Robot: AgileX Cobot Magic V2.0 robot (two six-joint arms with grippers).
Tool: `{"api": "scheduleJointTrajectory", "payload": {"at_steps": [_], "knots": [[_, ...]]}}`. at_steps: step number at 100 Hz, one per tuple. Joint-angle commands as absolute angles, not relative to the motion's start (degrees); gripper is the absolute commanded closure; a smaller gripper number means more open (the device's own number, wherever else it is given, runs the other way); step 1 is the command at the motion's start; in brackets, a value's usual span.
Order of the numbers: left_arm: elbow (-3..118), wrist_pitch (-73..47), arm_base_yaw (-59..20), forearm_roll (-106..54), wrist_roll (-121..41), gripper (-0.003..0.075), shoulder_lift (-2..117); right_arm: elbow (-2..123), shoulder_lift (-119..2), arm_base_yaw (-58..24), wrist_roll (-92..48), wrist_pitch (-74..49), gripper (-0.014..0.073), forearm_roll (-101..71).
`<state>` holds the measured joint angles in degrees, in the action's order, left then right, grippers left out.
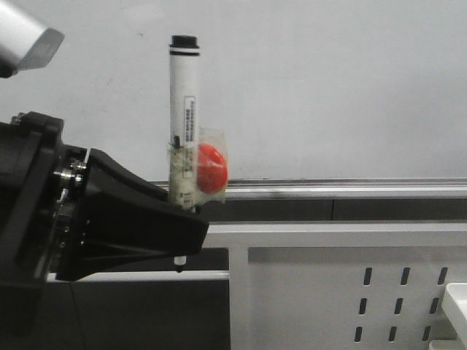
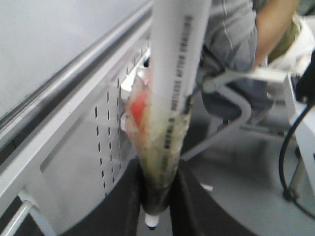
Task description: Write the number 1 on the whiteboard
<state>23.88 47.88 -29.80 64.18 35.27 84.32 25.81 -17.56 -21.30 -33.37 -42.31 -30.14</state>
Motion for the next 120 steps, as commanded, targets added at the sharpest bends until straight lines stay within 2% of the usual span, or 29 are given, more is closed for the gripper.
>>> {"api": "scheduleJointTrajectory", "payload": {"at_steps": [1, 16, 38, 45, 57, 64, 71, 120], "knots": [[28.2, 42.3, -32.3, 72.8, 41.9, 0.0740, 78.7, 29.8, -22.6, -23.4, -38.3, -39.2, 0.0663, -31.6], [33.8, 26.4, -40.2, 86.3, 57.8, 0.0740, 73.8, 34.1, -31.8, -24.6, -38.3, -37.6, 0.0663, -33.1], [36.3, 4.0, -52.0, 86.3, 58.5, 0.0740, 73.2, 41.9, -42.4, -26.6, -42.8, -38.7, 0.0641, -34.1], [36.4, -3.7, -55.9, 86.4, 56.4, 0.0740, 73.2, 44.2, -44.8, -28.5, -45.5, -39.7, 0.0571, -34.1], [37.0, -18.1, -61.8, 86.5, 55.9, 0.0740, 73.2, 47.4, -48.5, -32.8, -48.4, -40.3, 0.0375, -33.5], [37.4, -23.4, -64.4, 86.6, 55.8, 0.0740, 73.2, 48.5, -50.4, -34.5, -49.0, -40.1, 0.0295, -32.4], [37.5, -25.2, -65.9, 86.7, 55.8, 0.0740, 73.2, 49.1, -51.9, -35.5, -50.6, -39.8, 0.0269, -32.4], [41.8, -23.5, -66.7, 87.4, 55.8, 0.0740, 73.2, 50.0, -59.8, -38.0, -53.5, -32.5, 0.0269, -32.4]]}}
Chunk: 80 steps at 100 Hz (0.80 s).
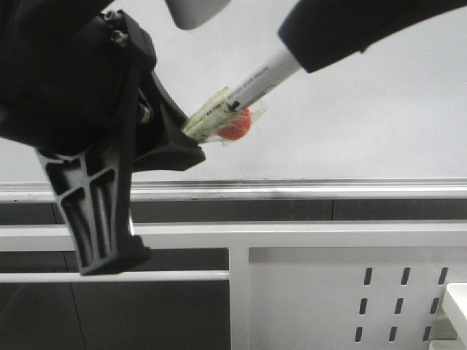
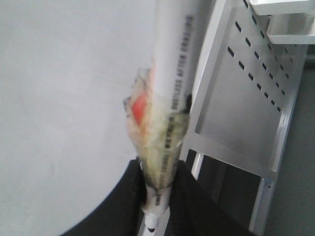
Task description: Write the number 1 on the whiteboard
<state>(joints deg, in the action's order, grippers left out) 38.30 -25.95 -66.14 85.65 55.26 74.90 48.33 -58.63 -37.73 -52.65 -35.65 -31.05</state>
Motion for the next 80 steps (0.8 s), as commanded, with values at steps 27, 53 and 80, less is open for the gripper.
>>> {"api": "scheduleJointTrajectory", "payload": {"at_steps": [27, 53, 80], "knots": [[41.9, -22.0, -66.7, 87.4, 55.8, 0.0740, 73.2, 50.0, -60.9, -38.0, -53.5, -28.2, 0.0269, -31.1], [41.9, -21.8, -66.7, 87.4, 55.8, 0.0740, 73.2, 50.0, -61.0, -38.0, -53.5, -28.0, 0.0271, -29.8], [41.9, -21.8, -66.7, 87.6, 55.8, 0.0739, 72.8, 50.0, -61.0, -38.0, -53.5, -29.5, 0.0636, -29.8]]}}
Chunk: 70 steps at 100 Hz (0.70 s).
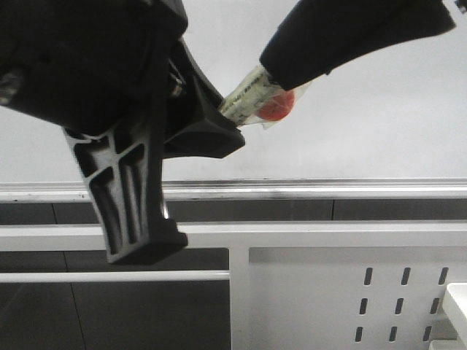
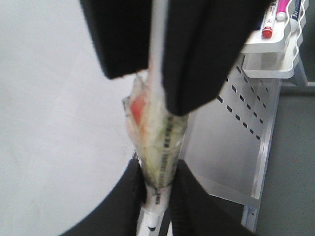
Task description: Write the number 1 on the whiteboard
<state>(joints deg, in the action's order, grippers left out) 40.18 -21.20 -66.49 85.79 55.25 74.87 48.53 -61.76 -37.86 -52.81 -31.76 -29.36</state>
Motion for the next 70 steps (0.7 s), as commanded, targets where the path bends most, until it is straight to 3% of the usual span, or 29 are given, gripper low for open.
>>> {"api": "scheduleJointTrajectory", "payload": {"at_steps": [1, 9, 16, 33, 40, 70], "knots": [[42.0, -21.8, -66.7, 87.6, 55.8, 0.0739, 72.8, 50.0, -61.0, -38.0, -53.5, -29.5, 0.0654, -29.8], [42.1, -21.6, -66.7, 87.6, 55.8, 0.0729, 72.8, 50.0, -61.0, -38.0, -53.4, -29.5, 0.0663, -29.8], [42.2, -21.6, -66.7, 87.6, 55.8, 0.0664, 72.8, 50.0, -61.0, -38.0, -53.4, -29.5, 0.0663, -29.8], [42.4, -21.6, -66.7, 87.6, 55.8, 0.0325, 72.8, 50.0, -61.0, -38.0, -53.4, -31.9, 0.0663, -29.3], [42.4, -21.7, -66.7, 87.6, 55.8, 0.0235, 72.8, 50.0, -61.0, -38.0, -53.3, -32.6, 0.0663, -29.7], [42.4, -23.4, -66.9, 80.6, 56.4, 0.0228, 69.3, 49.2, -59.4, -37.4, -51.7, -26.3, 0.0663, -30.6]]}}
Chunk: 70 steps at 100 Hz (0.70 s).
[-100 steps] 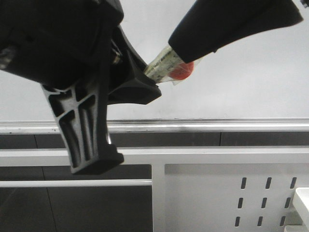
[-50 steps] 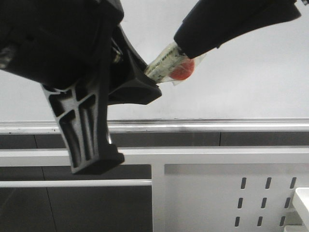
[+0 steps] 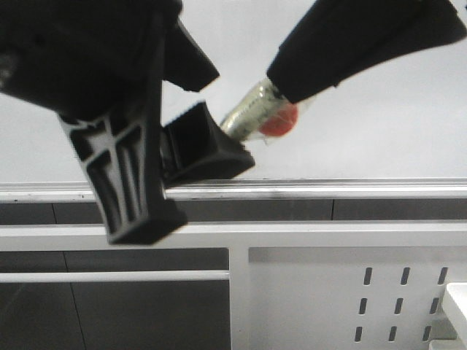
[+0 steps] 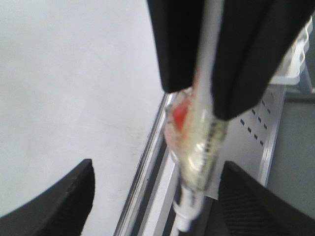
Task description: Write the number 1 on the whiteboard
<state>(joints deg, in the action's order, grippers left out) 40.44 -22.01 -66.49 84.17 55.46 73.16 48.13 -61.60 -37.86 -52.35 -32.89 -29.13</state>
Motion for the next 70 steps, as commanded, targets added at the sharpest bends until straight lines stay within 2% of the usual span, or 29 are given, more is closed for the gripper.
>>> {"api": "scheduleJointTrajectory", "payload": {"at_steps": [1, 16, 23, 30, 38, 70], "knots": [[42.4, -23.6, -66.9, 80.1, 56.4, 0.0228, 69.0, 49.3, -59.3, -37.1, -51.4, -26.0, 0.0663, -30.6], [40.9, -30.5, -69.7, 71.8, 56.4, 0.0230, 59.4, 47.7, -56.2, -33.0, -47.5, -23.9, 0.0663, -30.6], [39.9, -35.0, -71.4, 69.4, 56.4, 0.0290, 53.1, 46.7, -54.0, -31.6, -46.7, -24.0, 0.0663, -31.4], [39.5, -39.2, -72.8, 66.8, 56.4, 0.0461, 46.3, 45.5, -51.2, -31.4, -46.7, -24.3, 0.0663, -32.8], [38.9, -41.2, -73.6, 65.5, 56.4, 0.0745, 37.5, 43.8, -48.2, -31.4, -46.7, -25.2, 0.0663, -34.2], [31.5, -40.6, -73.8, 65.5, 56.4, 0.0740, 1.7, 35.9, -37.4, -31.4, -46.7, -22.5, 0.0663, -38.5]]}}
